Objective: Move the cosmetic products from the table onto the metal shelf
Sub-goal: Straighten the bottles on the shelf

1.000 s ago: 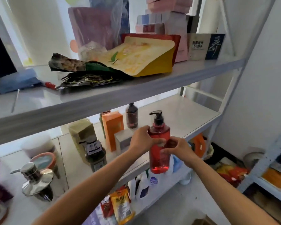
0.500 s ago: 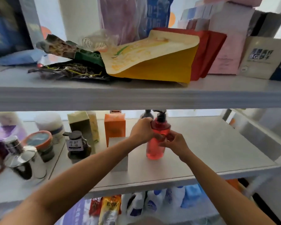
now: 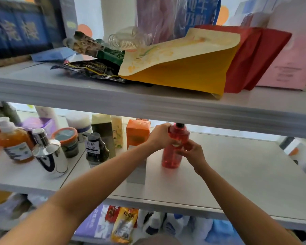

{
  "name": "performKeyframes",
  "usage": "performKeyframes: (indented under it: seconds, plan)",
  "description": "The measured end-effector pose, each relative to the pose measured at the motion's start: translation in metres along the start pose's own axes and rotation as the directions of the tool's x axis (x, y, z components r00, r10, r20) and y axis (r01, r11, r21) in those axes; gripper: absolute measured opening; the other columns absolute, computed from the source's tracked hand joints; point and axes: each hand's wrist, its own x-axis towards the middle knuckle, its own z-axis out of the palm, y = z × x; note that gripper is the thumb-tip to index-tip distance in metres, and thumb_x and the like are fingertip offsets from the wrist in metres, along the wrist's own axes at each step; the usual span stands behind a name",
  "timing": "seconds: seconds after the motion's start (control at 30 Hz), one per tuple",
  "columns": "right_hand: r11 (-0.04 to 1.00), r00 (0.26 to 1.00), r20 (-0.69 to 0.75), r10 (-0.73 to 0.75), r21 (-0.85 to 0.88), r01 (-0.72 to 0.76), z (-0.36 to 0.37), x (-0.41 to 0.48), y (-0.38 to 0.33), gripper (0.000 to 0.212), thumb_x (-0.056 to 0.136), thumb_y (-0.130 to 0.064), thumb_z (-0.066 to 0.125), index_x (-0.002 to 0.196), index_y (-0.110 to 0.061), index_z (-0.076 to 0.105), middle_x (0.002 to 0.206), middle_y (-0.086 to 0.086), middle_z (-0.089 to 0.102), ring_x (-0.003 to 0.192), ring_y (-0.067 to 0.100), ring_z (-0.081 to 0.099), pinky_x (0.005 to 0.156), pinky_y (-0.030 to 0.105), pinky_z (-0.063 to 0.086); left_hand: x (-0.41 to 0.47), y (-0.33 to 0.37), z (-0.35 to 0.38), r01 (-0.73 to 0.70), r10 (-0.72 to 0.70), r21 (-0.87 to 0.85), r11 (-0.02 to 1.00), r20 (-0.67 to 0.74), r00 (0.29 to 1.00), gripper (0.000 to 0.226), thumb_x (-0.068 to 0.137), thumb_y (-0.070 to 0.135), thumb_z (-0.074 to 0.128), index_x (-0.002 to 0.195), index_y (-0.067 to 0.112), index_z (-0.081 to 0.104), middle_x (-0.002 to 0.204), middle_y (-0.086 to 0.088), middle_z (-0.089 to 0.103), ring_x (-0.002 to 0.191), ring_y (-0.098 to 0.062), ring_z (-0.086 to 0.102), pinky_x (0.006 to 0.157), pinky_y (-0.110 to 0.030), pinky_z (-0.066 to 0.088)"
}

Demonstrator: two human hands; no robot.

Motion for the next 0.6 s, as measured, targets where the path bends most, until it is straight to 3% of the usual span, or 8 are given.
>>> performKeyframes:
  seconds: [0.13, 0.3, 0.4, 0.5, 0.6]
  plan:
    - [1.000, 1.000, 0.011, -0.011, 0.014, 0.011, -0.001, 0.003, 0.001, 0.031, 0.065, 0.004, 0.080, 0.090, -0.007, 0.065, 0.076, 0.003, 0.062, 0.066, 0.006, 0.055, 0.059, 0.011, 0.047, 0.000, -0.005, 0.001, -0.039, 0.040, -0.030, 0.999, 0.025, 0.999, 0.045, 0.073, 0.023, 0.081, 0.113, 0.009, 0.064, 0.104, -0.006, 0.070, 0.096, -0.021, 0.063, 0.090, -0.038, 0.053]
    - [1.000, 0.999, 0.040, -0.011, -0.024, 0.012, -0.002, 0.006, 0.000, 0.032, 0.066, 0.000, 0.081, 0.093, -0.009, 0.064, 0.073, -0.006, 0.062, 0.061, -0.006, 0.057, 0.059, 0.009, 0.046, -0.001, -0.006, 0.000, -0.031, 0.032, -0.042, 0.999, 0.032, 0.999, 0.049, 0.078, 0.023, 0.078, 0.121, 0.010, 0.058, 0.113, -0.006, 0.067, 0.104, -0.022, 0.061, 0.090, -0.032, 0.050]
    - [0.999, 0.998, 0.055, -0.026, -0.040, 0.029, -0.003, 0.007, -0.002, 0.034, 0.067, 0.000, 0.080, 0.095, -0.010, 0.063, 0.078, -0.006, 0.064, 0.071, 0.000, 0.058, 0.064, 0.010, 0.046, -0.006, -0.006, 0.000, -0.023, 0.024, -0.052, 0.998, 0.015, 1.000, 0.057, 0.080, 0.023, 0.077, 0.129, 0.010, 0.051, 0.120, -0.008, 0.065, 0.111, -0.024, 0.060, 0.089, -0.029, 0.047]
    - [0.995, 0.997, 0.075, -0.034, -0.091, 0.041, -0.003, 0.009, -0.003, 0.038, 0.068, -0.004, 0.080, 0.102, -0.008, 0.062, 0.090, -0.001, 0.066, 0.087, 0.014, 0.061, 0.080, 0.024, 0.050, -0.013, -0.004, 0.000, -0.045, 0.045, 0.018, 0.999, 0.002, 0.999, 0.062, 0.082, 0.026, 0.075, 0.133, 0.009, 0.044, 0.129, -0.010, 0.059, 0.118, -0.025, 0.055, 0.089, -0.028, 0.042]
    - [0.979, 0.995, 0.078, -0.055, -0.190, 0.069, -0.005, 0.009, -0.003, 0.047, 0.070, -0.010, 0.080, 0.112, -0.011, 0.059, 0.104, -0.001, 0.064, 0.101, 0.018, 0.058, 0.094, 0.038, 0.047, -0.024, -0.003, 0.001, -0.071, 0.075, 0.141, 0.987, -0.023, 0.997, 0.075, 0.083, 0.028, 0.073, 0.142, 0.008, 0.031, 0.143, -0.012, 0.045, 0.131, -0.027, 0.044, 0.099, -0.034, 0.042]
